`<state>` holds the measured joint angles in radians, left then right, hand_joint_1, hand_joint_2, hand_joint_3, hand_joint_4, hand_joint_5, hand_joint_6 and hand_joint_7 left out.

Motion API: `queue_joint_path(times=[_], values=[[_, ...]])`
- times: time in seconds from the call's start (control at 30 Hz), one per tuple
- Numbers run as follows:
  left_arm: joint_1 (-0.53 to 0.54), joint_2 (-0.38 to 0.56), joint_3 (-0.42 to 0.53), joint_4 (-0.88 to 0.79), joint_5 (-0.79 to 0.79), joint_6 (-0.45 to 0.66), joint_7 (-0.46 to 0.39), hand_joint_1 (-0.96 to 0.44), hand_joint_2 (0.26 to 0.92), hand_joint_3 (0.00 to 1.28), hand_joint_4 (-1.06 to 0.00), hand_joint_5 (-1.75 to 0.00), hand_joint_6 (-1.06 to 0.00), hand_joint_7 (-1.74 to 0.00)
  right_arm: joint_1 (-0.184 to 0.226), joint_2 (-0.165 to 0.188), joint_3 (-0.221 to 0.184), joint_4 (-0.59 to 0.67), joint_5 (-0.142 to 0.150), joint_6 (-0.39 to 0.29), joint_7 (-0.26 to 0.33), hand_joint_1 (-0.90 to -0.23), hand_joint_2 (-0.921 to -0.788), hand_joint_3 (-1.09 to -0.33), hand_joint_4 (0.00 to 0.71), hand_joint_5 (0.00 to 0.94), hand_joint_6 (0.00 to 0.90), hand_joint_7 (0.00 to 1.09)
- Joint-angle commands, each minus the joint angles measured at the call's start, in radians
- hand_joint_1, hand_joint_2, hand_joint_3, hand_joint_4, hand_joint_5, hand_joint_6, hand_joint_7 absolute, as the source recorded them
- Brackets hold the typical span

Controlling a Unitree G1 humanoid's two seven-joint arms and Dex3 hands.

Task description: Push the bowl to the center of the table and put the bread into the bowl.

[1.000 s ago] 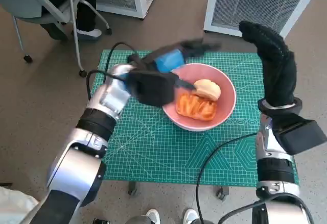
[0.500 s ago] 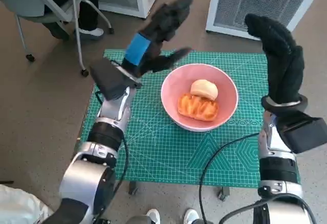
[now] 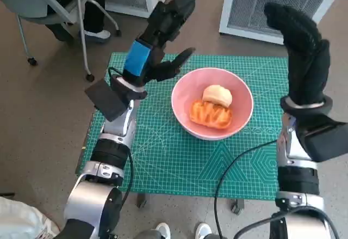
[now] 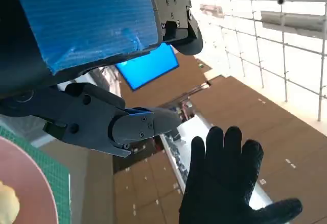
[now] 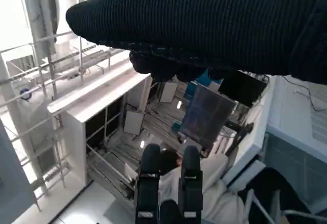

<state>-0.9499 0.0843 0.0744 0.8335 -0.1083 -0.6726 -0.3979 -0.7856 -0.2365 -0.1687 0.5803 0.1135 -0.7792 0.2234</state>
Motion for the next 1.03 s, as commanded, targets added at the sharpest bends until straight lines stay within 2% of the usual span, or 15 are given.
queue_joint_path(times=[0.03,0.27,1.03], values=[[0.015,0.003,-0.011,-0.022,0.014,0.005,0.009,-0.49,0.921,0.50,-0.27,-0.01,-0.02,-0.73,0.009,-0.001,0.005,-0.004,-0.009,0.018,-0.010,-0.669,-0.921,-0.753,0.305,0.009,0.062,0.55],[0.035,-0.005,-0.009,-0.042,0.035,-0.051,0.057,-0.54,0.921,0.55,-0.27,-0.01,-0.01,-0.71,0.000,0.022,0.022,0.005,-0.013,-0.001,-0.013,-0.657,-0.921,-0.752,0.298,0.004,0.070,0.55],[0.085,-0.026,-0.016,-0.144,-0.023,-0.014,0.045,-0.58,0.921,0.58,-0.26,0.00,0.00,-0.73,0.002,0.005,0.030,-0.003,-0.002,0.001,0.001,-0.660,-0.921,-0.750,0.283,0.000,0.068,0.56]])
